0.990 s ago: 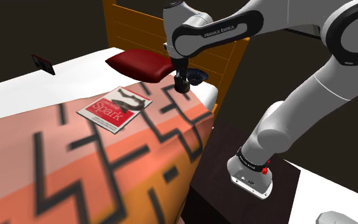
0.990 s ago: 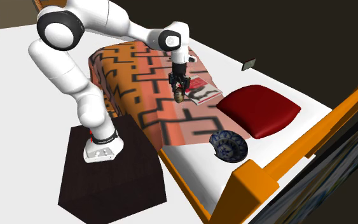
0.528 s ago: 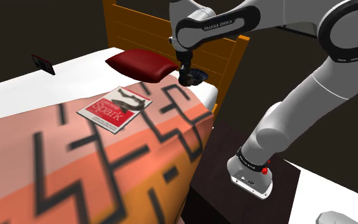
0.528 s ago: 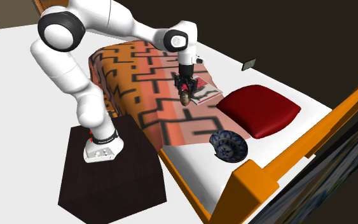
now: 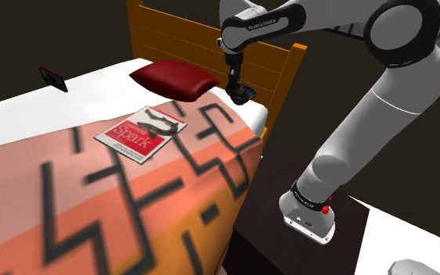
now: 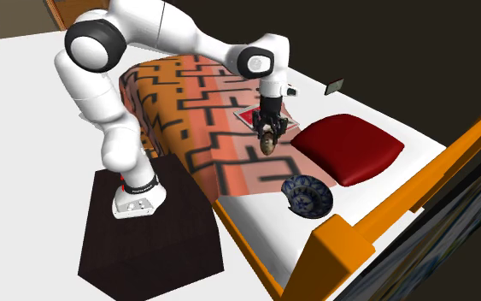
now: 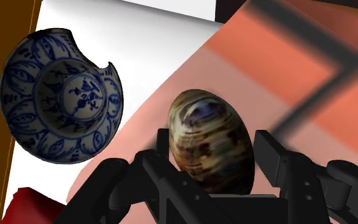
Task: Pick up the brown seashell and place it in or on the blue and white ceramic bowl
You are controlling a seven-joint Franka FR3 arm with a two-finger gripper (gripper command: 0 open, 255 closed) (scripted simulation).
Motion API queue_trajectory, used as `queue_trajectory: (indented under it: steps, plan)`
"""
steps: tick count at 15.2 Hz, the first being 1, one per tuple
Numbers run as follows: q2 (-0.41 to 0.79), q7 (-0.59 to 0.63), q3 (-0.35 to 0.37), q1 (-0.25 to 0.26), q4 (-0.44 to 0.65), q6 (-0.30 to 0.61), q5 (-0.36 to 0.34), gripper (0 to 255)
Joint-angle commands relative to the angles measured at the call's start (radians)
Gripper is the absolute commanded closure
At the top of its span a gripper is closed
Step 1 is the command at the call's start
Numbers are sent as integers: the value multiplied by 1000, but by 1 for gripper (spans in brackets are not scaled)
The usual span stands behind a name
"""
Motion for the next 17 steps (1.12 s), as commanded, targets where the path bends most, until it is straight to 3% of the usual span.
queue_trajectory:
  steps: [1, 15, 17]
  plan:
    - [35, -47, -25, -22, 41, 7, -4, 255]
    - [377, -346, -140, -180, 479, -11, 55, 255]
    - [382, -340, -139, -180, 459, 14, 53, 255]
